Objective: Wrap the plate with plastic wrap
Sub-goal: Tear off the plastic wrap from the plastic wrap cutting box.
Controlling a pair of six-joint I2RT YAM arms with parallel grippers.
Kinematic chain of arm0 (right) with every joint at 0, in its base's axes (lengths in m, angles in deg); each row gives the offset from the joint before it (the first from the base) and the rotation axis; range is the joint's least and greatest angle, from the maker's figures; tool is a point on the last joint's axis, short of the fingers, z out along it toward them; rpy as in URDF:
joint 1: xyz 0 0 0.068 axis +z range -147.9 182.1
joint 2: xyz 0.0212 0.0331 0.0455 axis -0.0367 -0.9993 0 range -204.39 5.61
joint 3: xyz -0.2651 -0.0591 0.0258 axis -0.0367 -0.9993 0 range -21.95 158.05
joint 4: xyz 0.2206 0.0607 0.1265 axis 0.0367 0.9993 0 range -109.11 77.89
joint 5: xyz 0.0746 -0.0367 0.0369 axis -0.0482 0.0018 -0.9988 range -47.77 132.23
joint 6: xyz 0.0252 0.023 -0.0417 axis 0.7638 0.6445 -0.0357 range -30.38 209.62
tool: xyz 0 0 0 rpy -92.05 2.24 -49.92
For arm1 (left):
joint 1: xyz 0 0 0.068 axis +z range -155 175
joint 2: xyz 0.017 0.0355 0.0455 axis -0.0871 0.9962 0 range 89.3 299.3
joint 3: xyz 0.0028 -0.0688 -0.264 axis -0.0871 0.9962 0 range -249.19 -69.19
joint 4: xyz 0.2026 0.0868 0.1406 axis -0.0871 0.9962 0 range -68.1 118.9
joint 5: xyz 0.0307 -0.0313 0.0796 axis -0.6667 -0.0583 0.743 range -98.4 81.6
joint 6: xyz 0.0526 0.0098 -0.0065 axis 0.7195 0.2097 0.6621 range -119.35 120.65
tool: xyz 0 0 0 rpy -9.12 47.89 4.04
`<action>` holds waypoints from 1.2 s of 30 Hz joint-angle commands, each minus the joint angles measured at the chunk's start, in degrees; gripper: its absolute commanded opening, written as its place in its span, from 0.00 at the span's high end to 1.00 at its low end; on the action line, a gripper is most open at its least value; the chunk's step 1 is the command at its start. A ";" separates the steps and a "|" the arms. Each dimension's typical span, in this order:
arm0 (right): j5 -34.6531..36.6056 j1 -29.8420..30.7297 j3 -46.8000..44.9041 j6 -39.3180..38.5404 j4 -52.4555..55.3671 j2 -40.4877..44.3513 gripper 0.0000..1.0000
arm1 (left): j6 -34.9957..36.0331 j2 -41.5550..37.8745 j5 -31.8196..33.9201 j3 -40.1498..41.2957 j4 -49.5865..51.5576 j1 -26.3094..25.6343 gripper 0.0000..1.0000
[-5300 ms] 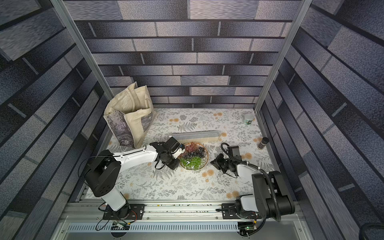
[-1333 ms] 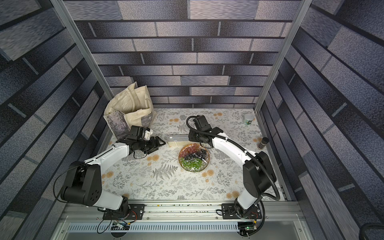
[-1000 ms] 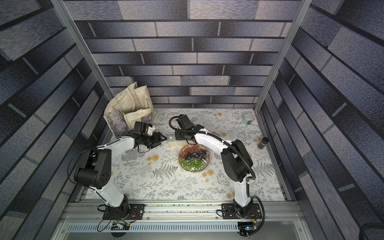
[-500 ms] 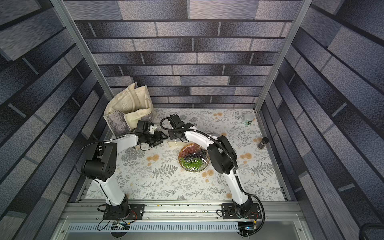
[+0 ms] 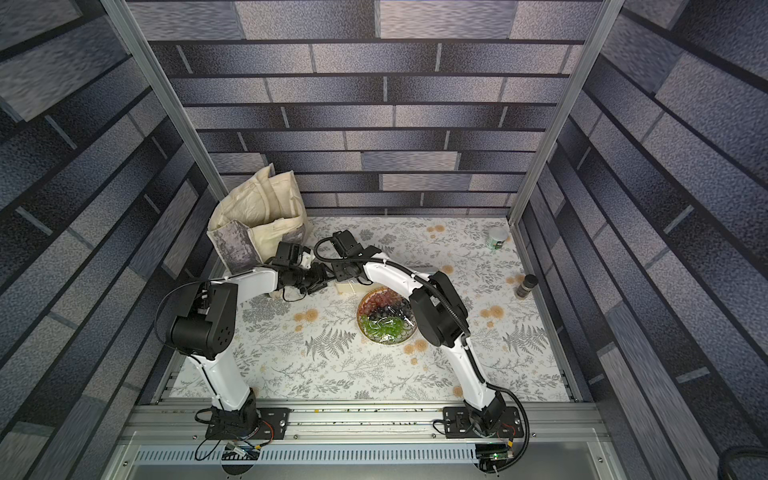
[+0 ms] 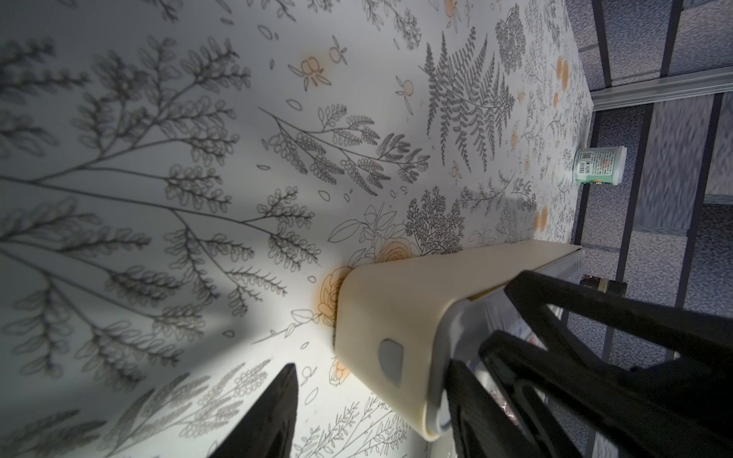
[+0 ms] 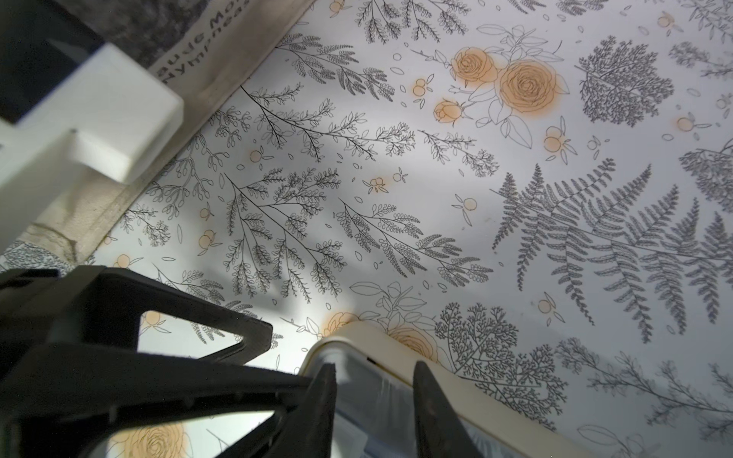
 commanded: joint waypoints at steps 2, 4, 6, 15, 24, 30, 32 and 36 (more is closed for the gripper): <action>1.24 0.86 2.02 -1.81 3.25 -1.44 0.65 | 1.30 1.32 1.93 -1.11 1.86 -0.35 0.38; 1.67 0.94 2.28 -2.27 3.83 -1.69 0.65 | 1.31 1.32 2.11 -0.95 1.94 -0.33 0.38; 2.28 1.04 2.21 -2.52 4.12 -1.62 0.65 | 1.38 1.40 2.39 -0.95 2.11 -0.35 0.38; 1.61 1.06 -0.07 -3.41 2.10 0.44 0.64 | 1.49 1.84 3.10 -1.05 2.56 -0.36 0.38; 0.96 1.02 -0.01 -3.09 2.13 0.32 0.63 | 1.42 2.02 3.36 -1.04 2.82 -0.45 0.39; 3.32 0.99 -0.99 -3.78 2.66 1.03 0.63 | 1.49 2.02 3.71 -1.13 3.00 -0.40 0.39; 4.12 1.01 -1.62 -4.14 2.56 1.53 0.63 | 1.49 2.01 3.80 -1.18 3.00 -0.43 0.39; 5.78 0.98 -3.27 -4.83 2.12 2.62 0.63 | 1.63 2.02 4.15 -1.13 3.00 -0.46 0.39</action>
